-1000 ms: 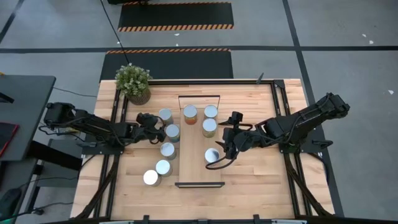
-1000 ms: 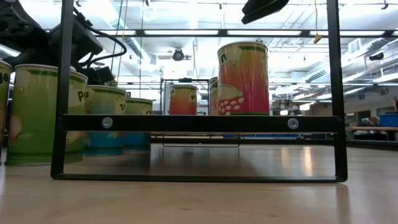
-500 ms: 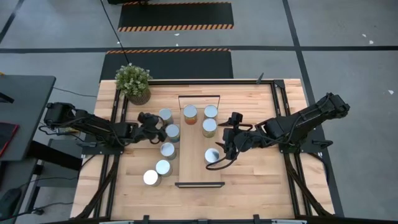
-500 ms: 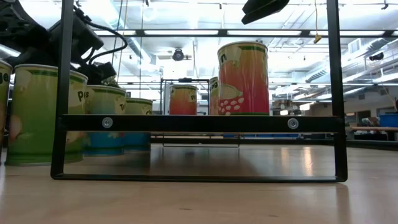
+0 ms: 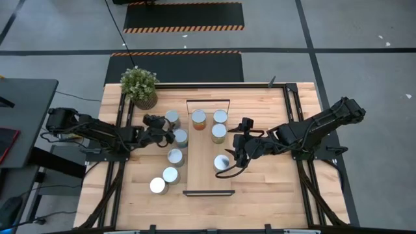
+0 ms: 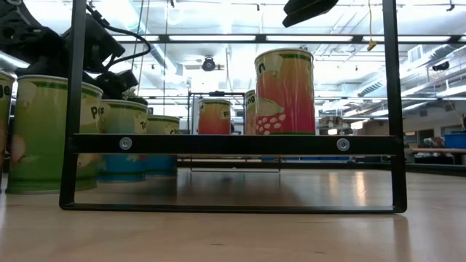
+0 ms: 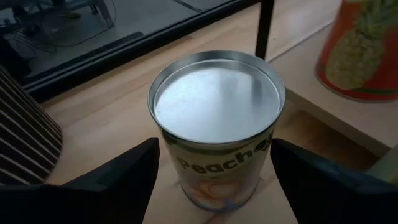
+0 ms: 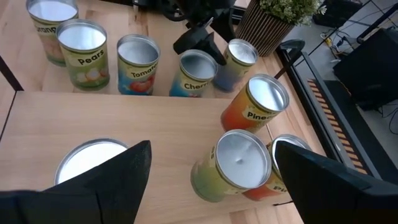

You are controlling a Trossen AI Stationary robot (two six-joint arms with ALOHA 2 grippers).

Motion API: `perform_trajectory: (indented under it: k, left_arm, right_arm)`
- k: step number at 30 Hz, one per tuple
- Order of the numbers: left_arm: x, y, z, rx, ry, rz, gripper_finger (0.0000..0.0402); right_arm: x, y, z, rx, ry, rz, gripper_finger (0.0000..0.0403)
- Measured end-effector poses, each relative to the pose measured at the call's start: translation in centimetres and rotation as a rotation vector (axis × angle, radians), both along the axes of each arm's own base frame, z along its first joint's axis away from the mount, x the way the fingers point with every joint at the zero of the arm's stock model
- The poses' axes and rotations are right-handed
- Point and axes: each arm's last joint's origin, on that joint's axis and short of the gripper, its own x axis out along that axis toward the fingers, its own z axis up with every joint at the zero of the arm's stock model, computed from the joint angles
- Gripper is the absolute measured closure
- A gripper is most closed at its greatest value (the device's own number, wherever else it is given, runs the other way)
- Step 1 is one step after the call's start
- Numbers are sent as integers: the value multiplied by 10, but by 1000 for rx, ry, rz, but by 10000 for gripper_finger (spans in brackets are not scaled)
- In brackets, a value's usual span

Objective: Pick and place cans onto a shelf
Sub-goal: Put the canned peaches on the shelf

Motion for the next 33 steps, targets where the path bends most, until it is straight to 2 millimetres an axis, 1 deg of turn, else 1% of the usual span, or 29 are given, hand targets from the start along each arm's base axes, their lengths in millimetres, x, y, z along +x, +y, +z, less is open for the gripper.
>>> perform_trajectory:
  k: [8,15,23,29,31,33]
  left_arm:
    - [1,8,2,48,56,-14,88]
    - [1,9,1,1,45,-48,88]
    - [-6,7,3,-20,101,-97,88]
    - [-17,6,18,-16,69,-108,88]
    - [-21,6,25,-25,83,-122,88]
    - [-21,5,37,-52,100,-147,88]
  right_arm:
    - [0,0,0,0,0,0,53]
    - [0,0,0,0,0,0,53]
    - [0,0,0,3,-2,-1,53]
    - [1,0,1,7,-12,-2,53]
    - [1,0,1,7,-13,-2,53]
    - [1,0,1,9,-16,-2,53]
